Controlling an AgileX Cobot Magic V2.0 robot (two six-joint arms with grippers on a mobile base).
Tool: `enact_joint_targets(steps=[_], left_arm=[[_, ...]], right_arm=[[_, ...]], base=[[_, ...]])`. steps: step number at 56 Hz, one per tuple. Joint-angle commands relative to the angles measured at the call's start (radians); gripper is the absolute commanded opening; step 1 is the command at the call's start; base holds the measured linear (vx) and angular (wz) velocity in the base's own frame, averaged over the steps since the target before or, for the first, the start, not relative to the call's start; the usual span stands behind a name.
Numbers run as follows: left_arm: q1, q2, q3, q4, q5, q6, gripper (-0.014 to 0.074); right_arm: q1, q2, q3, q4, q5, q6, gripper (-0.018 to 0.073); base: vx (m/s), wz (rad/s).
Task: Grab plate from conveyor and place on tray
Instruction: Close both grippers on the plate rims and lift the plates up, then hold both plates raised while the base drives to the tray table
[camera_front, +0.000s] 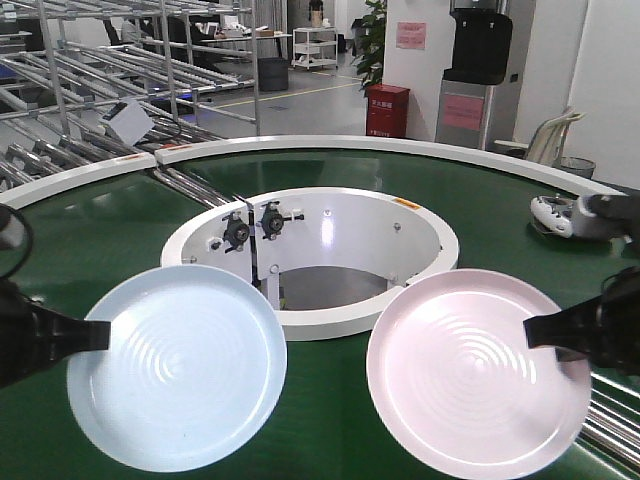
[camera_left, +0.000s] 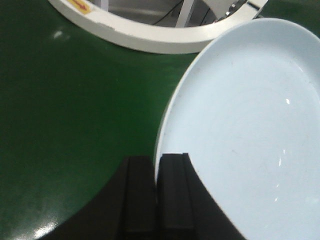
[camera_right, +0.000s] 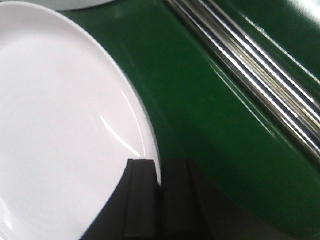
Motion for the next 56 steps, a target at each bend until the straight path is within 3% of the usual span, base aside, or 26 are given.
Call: enact_joint_targets(steps=[1, 12, 56], left_arm=[[-0.004, -0.092, -0.031, -0.014, -0.053, -0.001, -0.0006], [-0.004, -0.177, -0.031, -0.014, -0.047, -0.002, -0.0006], [-0.004, -0.175, -0.031, -0.015, -0.037, -0.001, -0.0006]], right_arm=[[-0.004, -0.096, -0.025, 0.000, -0.032, -0.011, -0.0012], [-0.004, -0.187, -0.025, -0.014, -0.029, 0.000, -0.0012], [-0.004, -0.199, -0.025, -0.014, -0.039, 0.003, -0.0012]], base=[[0.00, 0.00], [0.00, 0.00], [0.00, 0.00]])
